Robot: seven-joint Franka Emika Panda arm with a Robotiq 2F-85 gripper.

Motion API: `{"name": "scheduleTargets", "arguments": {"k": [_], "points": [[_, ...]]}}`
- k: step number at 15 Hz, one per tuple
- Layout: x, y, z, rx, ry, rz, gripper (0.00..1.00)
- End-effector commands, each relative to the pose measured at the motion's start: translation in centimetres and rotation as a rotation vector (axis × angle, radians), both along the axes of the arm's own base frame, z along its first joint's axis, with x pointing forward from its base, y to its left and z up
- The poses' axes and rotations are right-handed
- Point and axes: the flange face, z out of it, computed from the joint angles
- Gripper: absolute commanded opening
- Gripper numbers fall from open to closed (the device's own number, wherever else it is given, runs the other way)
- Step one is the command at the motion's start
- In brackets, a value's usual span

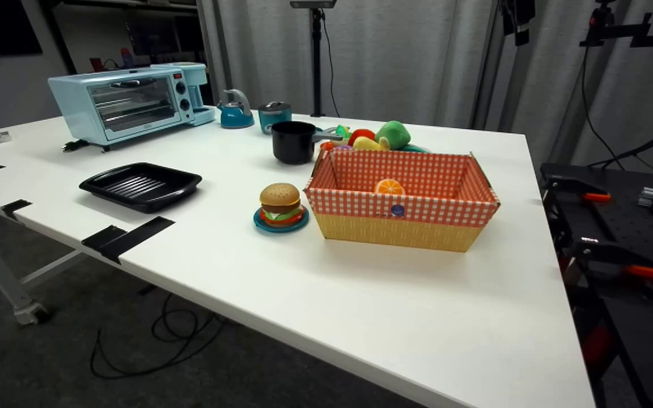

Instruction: Put the green plush toy inside the box

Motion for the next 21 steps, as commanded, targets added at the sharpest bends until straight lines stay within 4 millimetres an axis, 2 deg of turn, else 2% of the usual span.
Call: {"name": "scheduleTargets", "arguments": {"k": [1, 5, 8, 15, 21], "points": [[0.0, 0.0, 0.1, 0.0, 0.001, 0.0, 1.0], [0.7, -0.1, -0.2, -0.016, -0.01, -0.002, 1.0], [2.1, -0.1, -0.5, -0.018, -0.041, 0.011, 1.0], [6.6, 0.4, 0.2, -0.012, -0.179, 0.058, 1.0], [10.9, 3.0, 1.7, 0.077, -0.328, 0.059, 1.0]]}}
